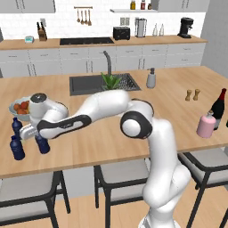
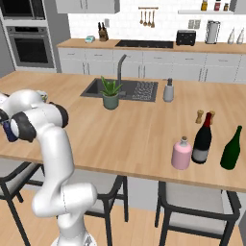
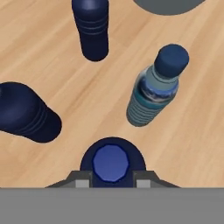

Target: Move the plastic bottles in the middle to the plastics group, and the glass bottles in the middle to the glass group.

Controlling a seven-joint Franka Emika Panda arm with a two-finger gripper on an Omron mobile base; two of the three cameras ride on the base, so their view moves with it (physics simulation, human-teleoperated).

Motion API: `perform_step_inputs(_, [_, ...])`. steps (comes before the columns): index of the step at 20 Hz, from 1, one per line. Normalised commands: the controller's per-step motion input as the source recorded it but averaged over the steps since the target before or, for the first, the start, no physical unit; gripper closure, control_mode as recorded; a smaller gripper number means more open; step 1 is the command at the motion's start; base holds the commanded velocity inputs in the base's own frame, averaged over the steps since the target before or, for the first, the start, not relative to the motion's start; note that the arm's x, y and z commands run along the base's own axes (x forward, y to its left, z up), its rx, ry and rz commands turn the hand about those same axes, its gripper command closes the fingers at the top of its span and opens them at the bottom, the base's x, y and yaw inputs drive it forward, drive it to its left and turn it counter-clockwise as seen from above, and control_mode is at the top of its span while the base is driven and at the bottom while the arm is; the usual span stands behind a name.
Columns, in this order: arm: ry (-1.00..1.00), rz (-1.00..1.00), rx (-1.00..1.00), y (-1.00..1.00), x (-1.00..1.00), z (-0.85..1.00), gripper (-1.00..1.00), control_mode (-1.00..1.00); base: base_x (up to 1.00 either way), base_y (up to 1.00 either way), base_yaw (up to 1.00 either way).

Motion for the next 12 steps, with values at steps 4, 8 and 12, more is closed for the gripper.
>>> perform_step_inputs(4, [-0.03,0.00,0.07,-0.17,0.00,-0.09,1.00,-1.00,0.00,0.00,0.00])
perform_step_inputs(8, [-0.05,0.00,0.07,0.00,0.00,-0.40,1.00,-1.00,0.00,0.00,0.00])
perform_step_inputs(12, [-0.05,0.00,0.01,0.00,0.00,-0.42,1.00,-1.00,0.00,0.00,0.00])
